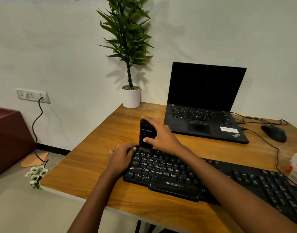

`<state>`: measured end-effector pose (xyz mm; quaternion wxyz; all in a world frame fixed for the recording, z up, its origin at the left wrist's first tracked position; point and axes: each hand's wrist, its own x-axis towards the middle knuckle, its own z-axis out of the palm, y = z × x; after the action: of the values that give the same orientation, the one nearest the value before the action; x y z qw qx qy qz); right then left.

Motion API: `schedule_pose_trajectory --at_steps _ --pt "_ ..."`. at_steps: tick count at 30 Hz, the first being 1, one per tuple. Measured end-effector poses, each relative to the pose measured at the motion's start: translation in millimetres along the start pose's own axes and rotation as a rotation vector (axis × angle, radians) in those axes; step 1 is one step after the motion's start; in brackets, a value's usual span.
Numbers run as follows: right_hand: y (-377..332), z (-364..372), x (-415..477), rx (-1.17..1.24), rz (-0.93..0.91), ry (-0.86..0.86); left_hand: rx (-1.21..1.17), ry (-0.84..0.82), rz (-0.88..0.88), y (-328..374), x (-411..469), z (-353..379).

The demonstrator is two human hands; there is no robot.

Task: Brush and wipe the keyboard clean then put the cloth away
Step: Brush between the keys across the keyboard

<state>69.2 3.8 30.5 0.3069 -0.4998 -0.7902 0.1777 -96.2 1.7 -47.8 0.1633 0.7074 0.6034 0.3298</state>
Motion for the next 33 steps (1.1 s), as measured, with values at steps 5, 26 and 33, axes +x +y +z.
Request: schedule_pose_trajectory --at_steps 5,26,33 --pt "14 -23 10 -0.058 0.088 -0.098 -0.045 -0.007 0.004 -1 0 -1" --pt "9 -6 15 -0.025 -0.062 -0.097 -0.029 -0.007 -0.014 -2 3 2" --pt "-1 3 20 0.023 -0.058 -0.014 -0.041 -0.013 -0.027 -3 3 1"
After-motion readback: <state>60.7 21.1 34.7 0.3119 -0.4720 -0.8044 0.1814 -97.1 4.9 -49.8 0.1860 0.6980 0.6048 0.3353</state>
